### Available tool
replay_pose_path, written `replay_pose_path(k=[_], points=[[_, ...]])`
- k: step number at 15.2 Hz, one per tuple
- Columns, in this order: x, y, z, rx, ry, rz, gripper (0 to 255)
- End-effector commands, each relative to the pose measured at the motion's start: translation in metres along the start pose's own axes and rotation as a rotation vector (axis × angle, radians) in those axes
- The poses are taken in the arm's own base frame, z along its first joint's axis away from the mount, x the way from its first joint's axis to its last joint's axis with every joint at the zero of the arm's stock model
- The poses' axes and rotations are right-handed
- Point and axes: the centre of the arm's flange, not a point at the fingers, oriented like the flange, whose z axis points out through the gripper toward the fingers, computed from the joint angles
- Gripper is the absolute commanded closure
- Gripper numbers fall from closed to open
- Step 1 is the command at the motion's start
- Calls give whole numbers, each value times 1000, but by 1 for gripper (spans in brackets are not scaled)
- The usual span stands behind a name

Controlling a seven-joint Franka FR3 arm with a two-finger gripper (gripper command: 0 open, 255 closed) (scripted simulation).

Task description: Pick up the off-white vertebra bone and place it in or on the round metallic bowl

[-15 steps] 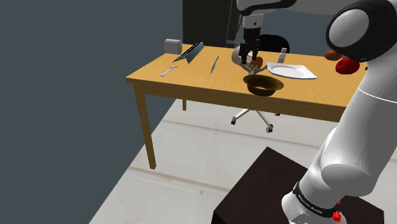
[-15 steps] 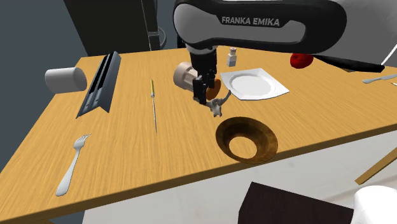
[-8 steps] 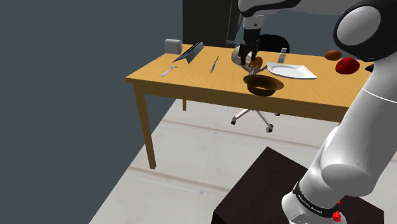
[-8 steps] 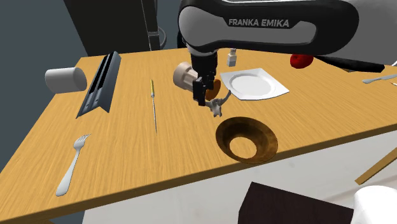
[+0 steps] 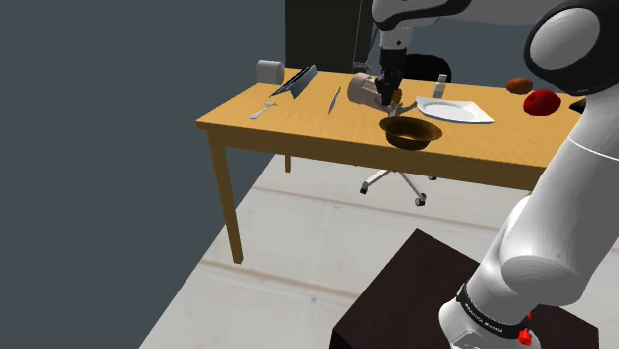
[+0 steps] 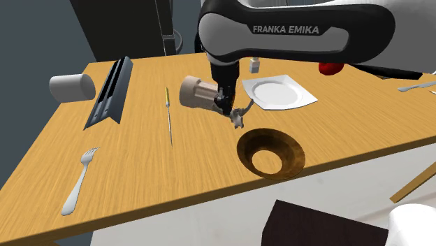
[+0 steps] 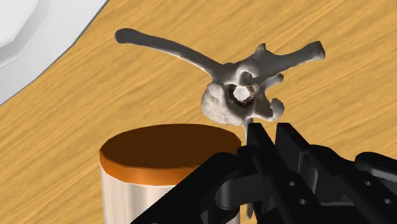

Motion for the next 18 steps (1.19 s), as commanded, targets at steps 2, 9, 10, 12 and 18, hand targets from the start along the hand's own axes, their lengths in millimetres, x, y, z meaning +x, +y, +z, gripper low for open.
replay_pose_path(k=[2, 9, 10, 12, 18], points=[[-2, 11, 16, -9, -53, 14, 255], [-45, 45, -7, 141, 158, 37, 0], [-69, 62, -8, 216, 249, 54, 0], [-79, 69, -2, 252, 294, 63, 0], [-70, 62, 27, 252, 294, 63, 0]])
